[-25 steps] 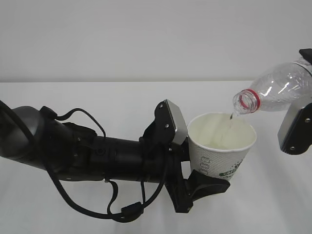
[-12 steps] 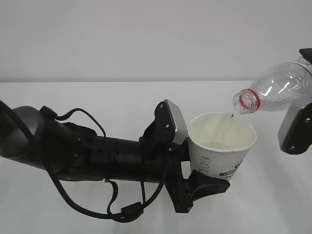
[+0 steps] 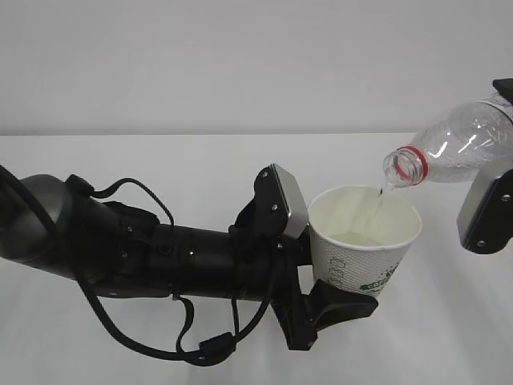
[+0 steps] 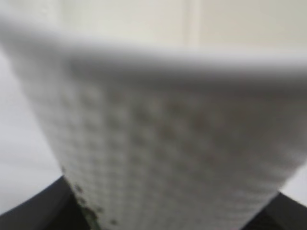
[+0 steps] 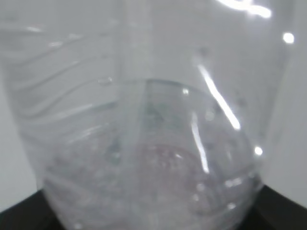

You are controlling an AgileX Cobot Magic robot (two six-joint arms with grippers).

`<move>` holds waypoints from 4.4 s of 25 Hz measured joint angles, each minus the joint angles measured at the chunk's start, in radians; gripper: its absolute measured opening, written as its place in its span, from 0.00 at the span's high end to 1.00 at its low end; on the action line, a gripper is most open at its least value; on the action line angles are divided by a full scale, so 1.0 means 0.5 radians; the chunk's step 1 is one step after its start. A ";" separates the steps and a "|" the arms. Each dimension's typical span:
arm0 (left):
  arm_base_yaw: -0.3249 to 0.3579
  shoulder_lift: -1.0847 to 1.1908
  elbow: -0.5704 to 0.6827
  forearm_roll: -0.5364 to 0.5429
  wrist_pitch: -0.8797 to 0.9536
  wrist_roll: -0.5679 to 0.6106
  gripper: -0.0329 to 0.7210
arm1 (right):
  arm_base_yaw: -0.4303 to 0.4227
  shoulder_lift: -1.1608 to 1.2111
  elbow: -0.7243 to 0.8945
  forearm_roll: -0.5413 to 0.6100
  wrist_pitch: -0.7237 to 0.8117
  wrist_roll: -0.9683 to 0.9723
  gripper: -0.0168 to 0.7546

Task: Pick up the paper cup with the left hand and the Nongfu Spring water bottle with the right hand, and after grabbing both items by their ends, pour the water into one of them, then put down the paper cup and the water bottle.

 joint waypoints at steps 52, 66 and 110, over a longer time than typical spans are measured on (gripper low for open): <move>0.000 0.000 0.000 0.002 0.011 0.000 0.28 | 0.000 0.000 0.000 0.011 -0.012 -0.036 0.34; 0.000 0.000 0.000 0.005 0.011 0.000 0.28 | 0.000 0.000 0.000 0.014 -0.016 -0.045 0.34; 0.000 0.000 0.000 0.005 0.011 0.000 0.28 | 0.000 0.000 0.000 0.019 -0.019 -0.084 0.34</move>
